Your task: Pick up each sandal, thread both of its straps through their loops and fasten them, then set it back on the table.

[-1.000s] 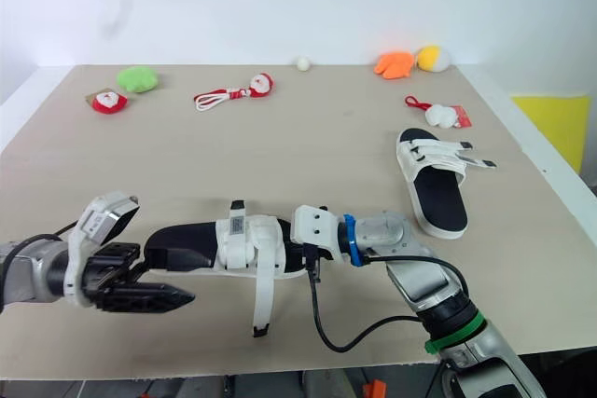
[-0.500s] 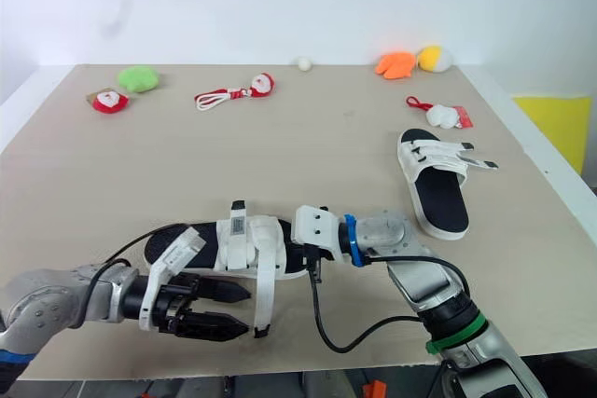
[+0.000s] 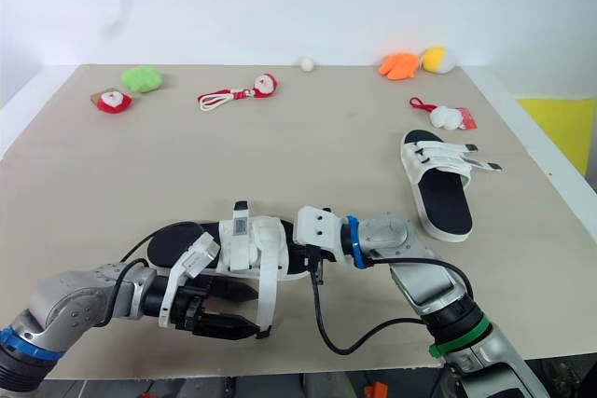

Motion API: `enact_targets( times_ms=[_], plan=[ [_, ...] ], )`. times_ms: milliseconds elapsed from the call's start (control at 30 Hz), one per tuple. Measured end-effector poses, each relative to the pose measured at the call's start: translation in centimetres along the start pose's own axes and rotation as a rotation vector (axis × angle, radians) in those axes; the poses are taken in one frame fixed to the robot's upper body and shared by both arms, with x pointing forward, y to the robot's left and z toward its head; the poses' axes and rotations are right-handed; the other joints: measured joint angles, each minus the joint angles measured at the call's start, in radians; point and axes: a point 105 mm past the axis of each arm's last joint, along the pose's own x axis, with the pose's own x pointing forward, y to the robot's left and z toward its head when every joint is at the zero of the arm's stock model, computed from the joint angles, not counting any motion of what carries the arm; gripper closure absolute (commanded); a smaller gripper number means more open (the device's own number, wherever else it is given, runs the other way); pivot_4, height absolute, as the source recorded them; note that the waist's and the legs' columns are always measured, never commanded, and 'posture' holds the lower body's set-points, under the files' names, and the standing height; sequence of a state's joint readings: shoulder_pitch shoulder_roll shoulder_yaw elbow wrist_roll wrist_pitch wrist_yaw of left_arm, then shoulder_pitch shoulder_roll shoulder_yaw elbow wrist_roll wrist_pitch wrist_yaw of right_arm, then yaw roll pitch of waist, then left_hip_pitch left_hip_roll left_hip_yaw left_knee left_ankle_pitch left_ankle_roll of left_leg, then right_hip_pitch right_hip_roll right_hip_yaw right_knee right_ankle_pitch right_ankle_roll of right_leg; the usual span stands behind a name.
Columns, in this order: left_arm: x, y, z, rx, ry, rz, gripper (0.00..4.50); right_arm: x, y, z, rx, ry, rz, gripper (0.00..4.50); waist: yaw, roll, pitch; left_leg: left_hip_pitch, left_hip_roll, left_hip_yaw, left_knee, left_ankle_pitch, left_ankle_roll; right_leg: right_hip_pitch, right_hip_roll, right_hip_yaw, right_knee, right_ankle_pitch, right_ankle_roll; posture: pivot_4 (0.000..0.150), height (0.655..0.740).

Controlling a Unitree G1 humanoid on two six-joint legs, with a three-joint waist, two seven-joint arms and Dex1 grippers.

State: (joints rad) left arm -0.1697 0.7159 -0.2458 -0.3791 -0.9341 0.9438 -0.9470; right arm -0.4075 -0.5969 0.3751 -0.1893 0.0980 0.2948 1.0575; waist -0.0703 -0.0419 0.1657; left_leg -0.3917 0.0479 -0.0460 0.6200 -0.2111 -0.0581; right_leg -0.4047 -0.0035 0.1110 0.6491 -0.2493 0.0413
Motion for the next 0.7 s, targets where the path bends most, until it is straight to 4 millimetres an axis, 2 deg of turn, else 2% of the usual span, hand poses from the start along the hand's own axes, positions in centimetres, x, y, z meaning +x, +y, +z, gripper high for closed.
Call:
enact_targets(
  times_ms=[267,333,400,433,467,567,600,633,700],
  plan=[
    [1.0,0.0,0.5,-0.018,-0.011,-0.014,0.05,0.0,0.0,0.0,0.004,0.002,-0.001,4.50,0.000,0.000,0.000,0.000,0.000,0.000,0.001,0.000,0.000,0.001,0.000,0.000,0.000,0.000,0.001,0.150,0.7400],
    [1.2,0.0,0.5,-0.022,-0.011,-0.016,0.55,0.0,0.0,0.0,0.004,0.002,-0.001,4.50,0.000,0.000,0.000,0.000,0.000,0.000,0.001,0.000,0.000,0.001,0.000,0.000,0.000,0.001,0.002,0.150,0.7400],
    [1.2,0.0,0.5,-0.023,-0.005,-0.014,1.45,0.0,0.0,0.0,0.004,0.003,-0.002,4.50,0.000,0.000,0.000,0.000,0.000,0.000,0.001,0.000,0.000,0.001,0.000,0.000,0.000,0.001,0.002,0.150,0.7400],
    [1.2,0.0,0.5,-0.027,-0.001,-0.013,1.76,0.0,0.0,0.0,0.004,0.003,-0.002,4.50,0.000,0.000,0.000,0.000,0.000,0.000,0.001,0.000,0.000,0.001,0.000,0.000,0.000,0.001,0.002,0.150,0.7400],
    [1.2,0.1,0.4,-0.030,0.002,-0.012,2.38,0.0,0.0,0.0,0.005,0.003,-0.002,4.50,0.000,0.000,0.000,0.000,0.000,0.000,0.001,0.000,0.000,0.001,0.000,0.000,0.000,0.001,0.002,0.150,0.7400],
    [1.2,0.0,0.4,-0.034,0.007,-0.013,3.63,0.0,0.0,0.0,0.005,0.003,-0.003,4.50,0.000,0.000,0.000,0.000,0.000,0.000,0.001,0.000,0.000,0.001,0.000,0.000,0.000,0.001,0.002,0.150,0.7400],
    [1.2,0.0,0.3,-0.036,0.009,-0.021,4.23,0.0,0.0,0.0,0.006,0.003,-0.003,4.50,0.000,0.000,0.000,0.000,0.000,0.000,0.001,0.000,0.000,0.001,0.000,0.000,0.000,0.001,0.002,0.150,0.7400],
    [1.2,-0.2,0.3,-0.035,0.011,-0.028,4.37,0.0,0.0,-0.1,0.008,0.005,-0.005,4.50,0.001,0.000,0.000,0.000,0.000,0.000,0.001,0.000,0.000,0.001,0.000,0.000,0.000,0.001,0.002,0.150,0.7400],
    [1.3,-0.2,0.3,-0.035,0.013,-0.031,4.37,-0.1,-0.1,-0.1,0.010,0.007,-0.009,4.50,0.002,0.001,-0.001,0.001,0.000,0.000,0.003,0.000,0.000,0.002,0.000,0.000,0.000,0.001,0.001,0.150,0.7400]
  ],
)
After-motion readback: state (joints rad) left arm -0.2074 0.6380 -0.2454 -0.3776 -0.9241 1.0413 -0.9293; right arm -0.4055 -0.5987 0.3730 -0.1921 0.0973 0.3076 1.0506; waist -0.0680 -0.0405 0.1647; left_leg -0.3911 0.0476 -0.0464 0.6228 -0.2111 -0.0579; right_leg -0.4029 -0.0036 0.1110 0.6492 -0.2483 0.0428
